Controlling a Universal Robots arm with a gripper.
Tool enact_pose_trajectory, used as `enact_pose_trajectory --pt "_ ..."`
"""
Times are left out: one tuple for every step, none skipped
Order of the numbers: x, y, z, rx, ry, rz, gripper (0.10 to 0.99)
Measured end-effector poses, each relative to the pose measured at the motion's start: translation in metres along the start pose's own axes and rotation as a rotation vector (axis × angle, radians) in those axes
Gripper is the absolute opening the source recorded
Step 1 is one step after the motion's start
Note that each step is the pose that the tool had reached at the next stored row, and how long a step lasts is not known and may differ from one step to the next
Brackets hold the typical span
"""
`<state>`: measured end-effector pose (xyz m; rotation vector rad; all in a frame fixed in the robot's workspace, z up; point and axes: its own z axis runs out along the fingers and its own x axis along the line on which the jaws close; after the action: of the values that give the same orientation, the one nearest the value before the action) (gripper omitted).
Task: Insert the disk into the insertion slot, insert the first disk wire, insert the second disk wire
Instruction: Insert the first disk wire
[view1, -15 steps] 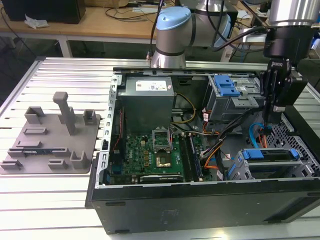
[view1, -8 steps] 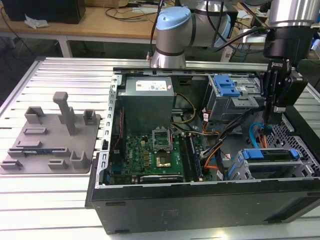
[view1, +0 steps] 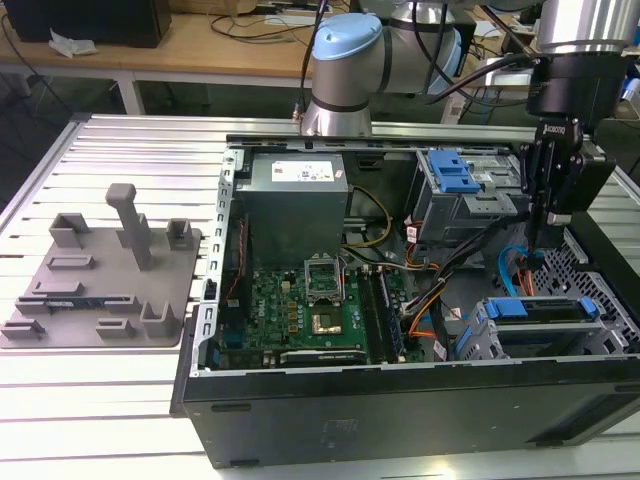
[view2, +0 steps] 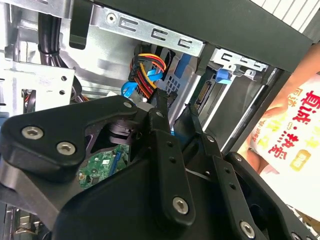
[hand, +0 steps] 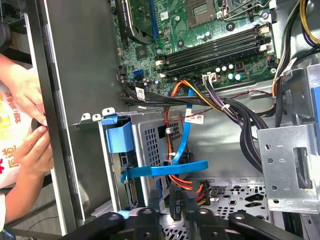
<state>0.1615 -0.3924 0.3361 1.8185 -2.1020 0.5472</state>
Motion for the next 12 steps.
enact_pose_trajectory --pt "0.0 0.0 0.0 0.0 0.0 0.0 0.31" --pt "0.0 0.0 0.0 0.0 0.0 0.0 0.243" --pt "0.0 0.0 0.0 0.0 0.0001 0.0 0.18" --pt "0.0 0.0 0.0 0.0 0.0001 0.0 0.165" --pt "0.0 0.0 0.0 0.0 0.0001 0.0 0.165" --pt "0.0 0.0 0.0 0.0 0.0 0.0 0.165" --pt "0.0 0.0 0.0 0.0 0.0001 0.0 0.165" --pt "0.0 0.0 0.0 0.0 0.0001 0.0 0.165" --pt "0.0 0.0 0.0 0.0 0.0001 0.0 0.165" --pt "0.0001 0.0 0.0002 0.0 -0.0002 0.0 0.165" --pt "0.001 -0.0002 0.0007 -0.001 -0.0043 0.0 0.165" --pt "0.0026 -0.0004 0.001 -0.001 -0.0094 0.0 0.165"
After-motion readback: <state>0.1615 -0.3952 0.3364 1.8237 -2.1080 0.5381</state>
